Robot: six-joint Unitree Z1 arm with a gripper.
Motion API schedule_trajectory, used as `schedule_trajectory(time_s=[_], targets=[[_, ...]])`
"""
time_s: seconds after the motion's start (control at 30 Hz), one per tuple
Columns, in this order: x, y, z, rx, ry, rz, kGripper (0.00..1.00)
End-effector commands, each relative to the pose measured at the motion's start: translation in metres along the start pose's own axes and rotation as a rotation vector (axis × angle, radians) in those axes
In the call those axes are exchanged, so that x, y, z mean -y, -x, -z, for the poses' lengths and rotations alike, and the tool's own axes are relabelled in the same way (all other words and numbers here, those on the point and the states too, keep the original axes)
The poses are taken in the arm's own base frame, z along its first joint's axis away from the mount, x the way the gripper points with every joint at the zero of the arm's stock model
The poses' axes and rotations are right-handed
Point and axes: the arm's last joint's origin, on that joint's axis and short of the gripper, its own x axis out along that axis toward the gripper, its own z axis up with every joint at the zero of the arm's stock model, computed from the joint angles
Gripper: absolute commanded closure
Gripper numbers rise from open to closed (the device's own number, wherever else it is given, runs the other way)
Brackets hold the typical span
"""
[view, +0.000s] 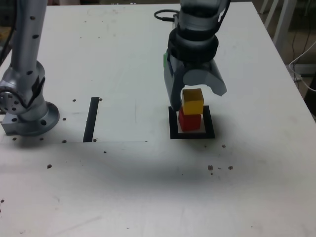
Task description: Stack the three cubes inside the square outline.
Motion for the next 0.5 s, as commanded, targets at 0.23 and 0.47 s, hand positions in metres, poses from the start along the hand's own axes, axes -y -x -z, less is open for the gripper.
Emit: schedule_trajectory(time_s=[0.23, 0.47], targets=[[-0.007, 0.019, 0.019, -0.005, -0.009, 0.013, 0.01], [-0.036, 0.036, 0.032, -0.028, -0.015, 0.037, 0.01]])
